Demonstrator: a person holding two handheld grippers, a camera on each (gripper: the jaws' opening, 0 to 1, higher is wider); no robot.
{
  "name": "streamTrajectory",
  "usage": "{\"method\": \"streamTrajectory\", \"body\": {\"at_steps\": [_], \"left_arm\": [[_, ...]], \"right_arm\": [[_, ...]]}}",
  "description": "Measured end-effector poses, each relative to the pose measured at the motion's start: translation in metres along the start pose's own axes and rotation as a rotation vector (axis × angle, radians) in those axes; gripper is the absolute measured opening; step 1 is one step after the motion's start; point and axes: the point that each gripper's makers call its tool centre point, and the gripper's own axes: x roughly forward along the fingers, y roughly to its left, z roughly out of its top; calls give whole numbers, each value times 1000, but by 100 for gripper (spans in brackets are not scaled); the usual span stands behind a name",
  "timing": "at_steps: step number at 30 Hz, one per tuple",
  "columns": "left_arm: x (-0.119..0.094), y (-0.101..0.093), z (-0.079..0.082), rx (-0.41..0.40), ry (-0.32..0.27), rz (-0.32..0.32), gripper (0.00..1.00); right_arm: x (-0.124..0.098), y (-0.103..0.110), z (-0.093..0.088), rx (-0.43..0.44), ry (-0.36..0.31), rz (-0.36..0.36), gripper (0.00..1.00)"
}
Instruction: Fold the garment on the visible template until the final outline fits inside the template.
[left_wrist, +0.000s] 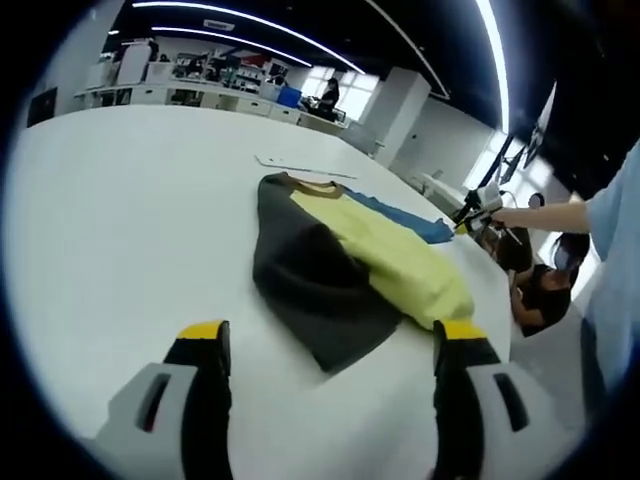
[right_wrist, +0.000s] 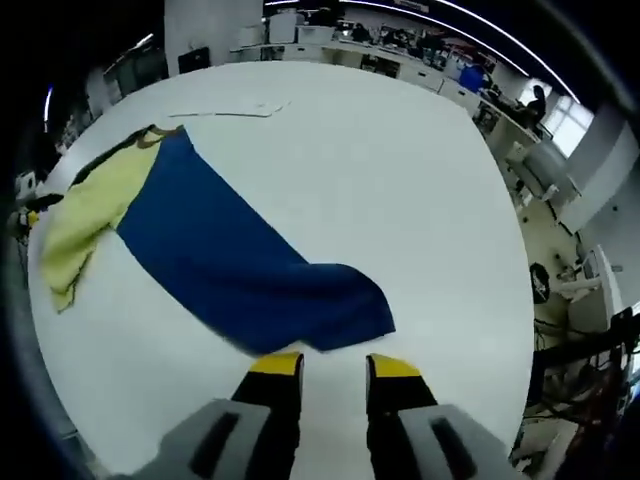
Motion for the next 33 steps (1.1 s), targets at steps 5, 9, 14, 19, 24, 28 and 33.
{"method": "streamTrajectory", "body": {"at_steps": [5, 9, 14, 19, 24, 28, 33], "left_arm": [[-1, 0, -2, -8, 1, 3, 80], [-2, 0, -3, -13, -1, 5, 80], [-4, 1, -7, -20, 7, 6, 80], [-4, 2, -9, -28, 8, 9, 80], [-4, 1, -8, -28, 5, 8, 80], [-4, 1, -7, -29, -1, 8, 80], [-3, -1, -6, -31, -7, 3, 80]], "right_arm": [[7, 6, 2, -68, 8, 2, 12], [4, 19, 8, -122, 9, 1, 10], [3, 27, 10, -151, 22, 4, 4], [2, 28, 12, -131, 14, 14, 0], [-2, 25, 12, -120, 10, 11, 0], [-10, 19, 10, -113, 7, 6, 0], [-28, 18, -1, -99, 22, -9, 0]]}}
